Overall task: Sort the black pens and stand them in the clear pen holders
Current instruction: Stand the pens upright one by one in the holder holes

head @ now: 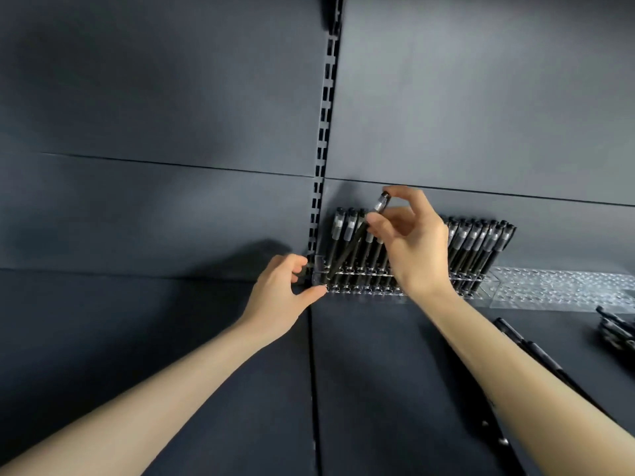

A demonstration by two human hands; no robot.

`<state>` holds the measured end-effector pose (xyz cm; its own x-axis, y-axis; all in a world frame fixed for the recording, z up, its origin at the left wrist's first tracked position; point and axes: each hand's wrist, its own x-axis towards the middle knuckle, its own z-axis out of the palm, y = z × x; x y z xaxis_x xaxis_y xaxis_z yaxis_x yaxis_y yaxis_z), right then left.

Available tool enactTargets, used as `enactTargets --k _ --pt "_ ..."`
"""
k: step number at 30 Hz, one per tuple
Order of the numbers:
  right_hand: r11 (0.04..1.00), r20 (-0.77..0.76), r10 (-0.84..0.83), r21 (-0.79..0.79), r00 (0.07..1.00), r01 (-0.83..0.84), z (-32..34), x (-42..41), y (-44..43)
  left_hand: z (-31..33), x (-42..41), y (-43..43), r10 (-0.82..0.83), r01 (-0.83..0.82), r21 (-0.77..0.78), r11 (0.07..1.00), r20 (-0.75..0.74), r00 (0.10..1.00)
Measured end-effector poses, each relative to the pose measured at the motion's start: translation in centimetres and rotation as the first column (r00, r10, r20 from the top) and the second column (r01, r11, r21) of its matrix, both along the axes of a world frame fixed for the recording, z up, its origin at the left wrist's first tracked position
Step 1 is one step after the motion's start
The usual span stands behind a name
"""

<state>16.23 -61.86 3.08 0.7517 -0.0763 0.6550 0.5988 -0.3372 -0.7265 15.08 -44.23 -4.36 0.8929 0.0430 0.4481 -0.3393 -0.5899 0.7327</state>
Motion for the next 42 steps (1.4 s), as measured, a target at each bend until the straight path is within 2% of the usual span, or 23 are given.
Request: enactTargets --k 5,11,16,27,33,42 --pt "0.990 0.085 -0.109 -0.081 0.990 0.116 0.2 1.1 1.3 -0.4 2.4 0.2 -0.117 0.117 -0.004 0.993 -0.020 0.993" --pt "0.978 0.115 -0.132 -0.144 0.985 0.148 -0.6 2.0 1.6 -1.1 3.4 -0.3 -0.069 0.073 -0.055 0.996 0.086 0.994" --pt "0.956 0.073 -0.077 -0.277 0.994 0.094 -1.3 2.3 1.9 -1.6 3.7 -0.4 -0.061 0.075 -0.147 0.986 0.094 0.994" --pt "0.878 0.006 -0.042 -0.477 0.999 0.040 -0.9 2.9 1.9 -1.6 3.6 -0.5 -0.049 0.064 -0.125 0.990 0.116 0.992" --pt "0.887 0.000 -0.049 -0.459 0.999 0.044 -1.6 2.9 1.9 -1.3 3.4 -0.5 -0.052 0.062 -0.115 0.991 0.091 0.995" --pt "0.876 0.017 -0.083 -0.476 0.996 0.081 -1.6 2.0 1.5 -0.3 1.8 -0.4 -0.024 0.026 0.034 0.999 -0.041 0.999"
